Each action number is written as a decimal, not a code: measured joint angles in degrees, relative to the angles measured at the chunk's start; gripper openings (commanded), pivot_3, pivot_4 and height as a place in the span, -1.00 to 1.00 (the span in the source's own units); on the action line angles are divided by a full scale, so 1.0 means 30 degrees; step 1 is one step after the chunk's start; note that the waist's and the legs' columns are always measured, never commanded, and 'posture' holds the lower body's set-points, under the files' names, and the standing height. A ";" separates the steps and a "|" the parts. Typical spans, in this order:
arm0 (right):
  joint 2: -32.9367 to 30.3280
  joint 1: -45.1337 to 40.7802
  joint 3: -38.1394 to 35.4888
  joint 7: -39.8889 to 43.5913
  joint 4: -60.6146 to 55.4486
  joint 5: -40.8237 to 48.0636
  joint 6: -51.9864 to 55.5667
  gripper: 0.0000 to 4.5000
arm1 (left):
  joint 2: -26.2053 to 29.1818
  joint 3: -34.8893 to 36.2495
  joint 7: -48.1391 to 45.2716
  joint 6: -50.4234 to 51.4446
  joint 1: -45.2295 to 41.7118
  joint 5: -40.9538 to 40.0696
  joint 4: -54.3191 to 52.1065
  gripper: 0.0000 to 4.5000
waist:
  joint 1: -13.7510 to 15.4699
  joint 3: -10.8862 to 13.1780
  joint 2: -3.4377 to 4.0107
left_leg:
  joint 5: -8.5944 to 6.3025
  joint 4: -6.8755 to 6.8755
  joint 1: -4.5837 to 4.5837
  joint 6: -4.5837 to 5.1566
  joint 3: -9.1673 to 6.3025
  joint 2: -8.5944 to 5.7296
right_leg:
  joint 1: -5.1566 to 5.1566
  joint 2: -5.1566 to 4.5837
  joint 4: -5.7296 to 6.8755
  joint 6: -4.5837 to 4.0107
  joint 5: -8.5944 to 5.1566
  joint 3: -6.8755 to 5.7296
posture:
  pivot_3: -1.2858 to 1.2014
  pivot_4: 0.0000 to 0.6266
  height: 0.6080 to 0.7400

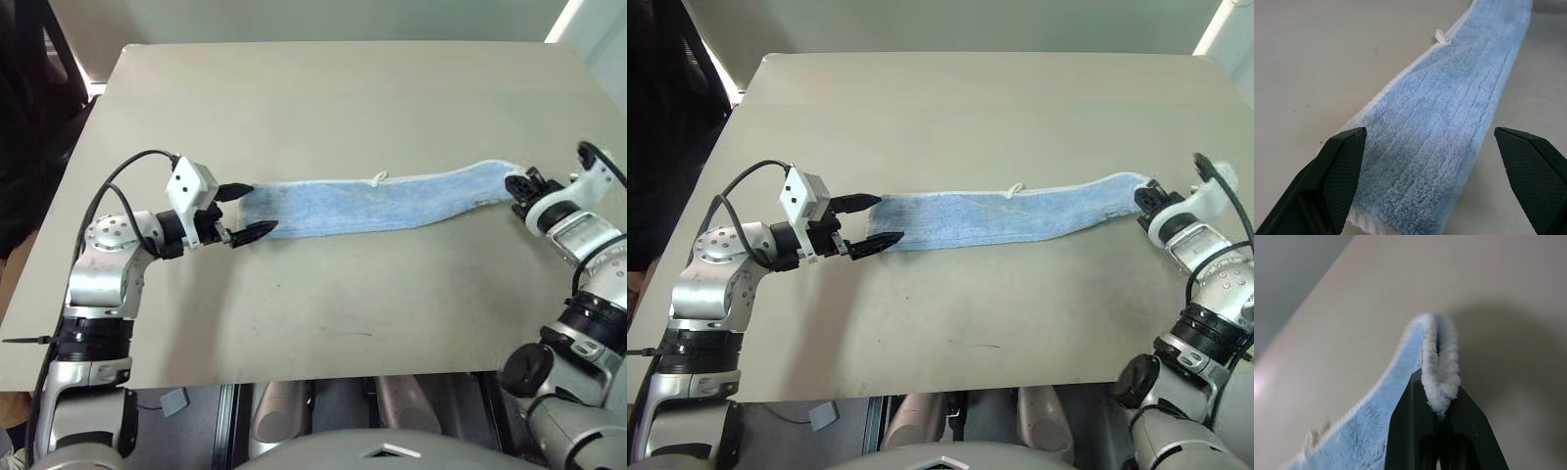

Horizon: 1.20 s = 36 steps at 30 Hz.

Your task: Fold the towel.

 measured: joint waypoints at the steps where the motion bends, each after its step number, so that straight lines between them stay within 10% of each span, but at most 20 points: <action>1: -0.0622 0.0147 0.1358 0.0807 -0.0411 -0.0432 -0.0320 -0.99 | -0.0005 -0.0003 -0.0007 0.0001 -0.0009 -0.0001 0.0000 1.00 | -0.0005 0.0000 0.0000 | 0.0001 0.0001 0.0000 0.0000 0.0000 0.0001 | 0.0003 0.0000 -0.0002 0.0001 0.0000 -0.0003 | 0.03 -0.52 0.94; 9: -0.4404 0.0124 1.3489 0.7582 -0.3021 -0.5800 -0.4861 -0.99 | -0.0303 -0.0406 0.0074 0.0049 -0.0077 -0.0001 -0.0012 1.00 | -0.0061 -0.0001 -0.0001 | 0.0008 0.0005 -0.0001 -0.0006 -0.0003 0.0012 | 0.0024 0.0001 -0.0038 -0.0002 -0.0001 -0.0018 | 0.03 -0.52 0.94; 16: -0.3585 -0.0068 1.7725 0.9949 -0.2045 -0.8845 -0.7274 -0.99 | -0.0472 -0.0471 0.0252 0.0228 -0.0065 -0.0010 -0.0379 1.00 | -0.0015 -0.0001 -0.0002 | 0.0013 0.0029 -0.0009 0.0005 -0.0003 0.0012 | 0.0038 -0.0001 -0.0058 -0.0004 0.0008 -0.0019 | 0.03 -0.52 0.94; 20: -0.3151 -0.0070 1.8004 1.0335 -0.1146 -0.9702 -0.7783 -0.71 | -0.0470 -0.0461 0.0465 0.0356 0.0181 -0.0063 -0.0699 1.00 | -0.0025 -0.0002 -0.0003 | 0.0015 0.0033 -0.0007 0.0007 -0.0003 0.0013 | 0.0042 -0.0001 -0.0056 -0.0010 0.0012 -0.0018 | 0.03 -0.52 0.94; 29: -0.2278 -0.0052 1.5693 1.1182 -0.1810 -0.8725 -0.7691 0.71 | -0.0437 -0.0439 0.0570 0.0634 0.0508 -0.0426 -0.1165 1.00 | -0.0032 -0.0001 -0.0003 | 0.0018 0.0030 -0.0004 0.0001 -0.0002 0.0012 | 0.0046 -0.0001 -0.0056 -0.0016 0.0013 -0.0018 | 0.03 -0.52 0.94; 36: -0.2199 0.0331 1.2144 1.1629 -0.4498 -0.5902 -0.6406 0.71 | -0.0356 -0.0253 0.0741 0.0933 0.1149 -0.0748 -0.1650 1.00 | -0.0039 -0.0003 -0.0005 | 0.0026 0.0025 0.0001 -0.0013 -0.0001 0.0012 | 0.0055 0.0001 -0.0060 -0.0020 0.0009 -0.0017 | 0.03 -0.52 0.94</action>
